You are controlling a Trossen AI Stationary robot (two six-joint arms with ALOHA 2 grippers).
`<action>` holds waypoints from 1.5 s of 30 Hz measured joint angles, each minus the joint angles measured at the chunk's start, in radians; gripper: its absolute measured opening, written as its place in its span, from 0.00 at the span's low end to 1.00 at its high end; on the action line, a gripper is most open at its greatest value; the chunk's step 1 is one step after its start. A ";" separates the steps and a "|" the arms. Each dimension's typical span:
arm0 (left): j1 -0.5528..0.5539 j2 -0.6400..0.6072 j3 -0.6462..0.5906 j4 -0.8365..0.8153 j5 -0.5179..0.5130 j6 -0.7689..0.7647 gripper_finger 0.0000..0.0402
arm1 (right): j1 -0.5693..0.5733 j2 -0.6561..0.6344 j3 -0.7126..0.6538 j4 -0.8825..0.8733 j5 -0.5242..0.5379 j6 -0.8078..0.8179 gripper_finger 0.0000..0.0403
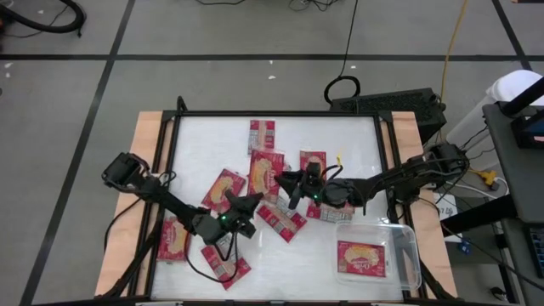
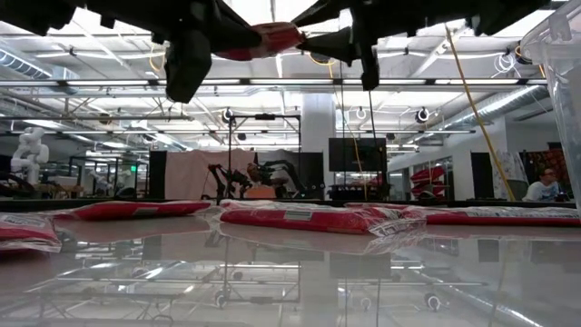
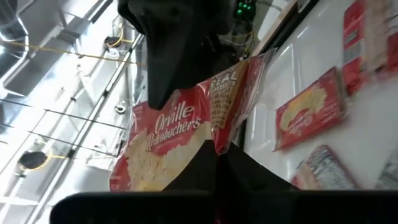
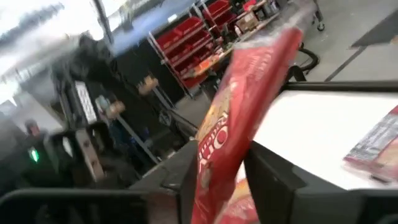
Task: Sort popcorn bags into baskets
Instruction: Put the red popcorn pack into the transparent bin
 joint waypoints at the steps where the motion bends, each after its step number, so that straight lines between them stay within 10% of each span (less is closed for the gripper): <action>1: -0.005 0.000 0.000 -0.005 -0.001 -0.020 0.02 | 0.004 -0.012 0.000 -0.027 0.002 -0.021 0.33; 12: -0.057 -0.001 0.000 -0.009 -0.014 -0.260 0.02 | 0.067 -0.234 0.001 -0.336 0.010 -0.097 0.42; 25: -0.079 -0.001 0.000 -0.037 0.404 -0.753 0.04 | 0.291 -0.306 0.092 -0.594 0.004 -0.113 0.42; 45: -0.013 -0.001 0.000 -0.033 0.874 -1.024 0.02 | 0.401 0.216 1.079 -1.772 -0.118 -0.088 0.42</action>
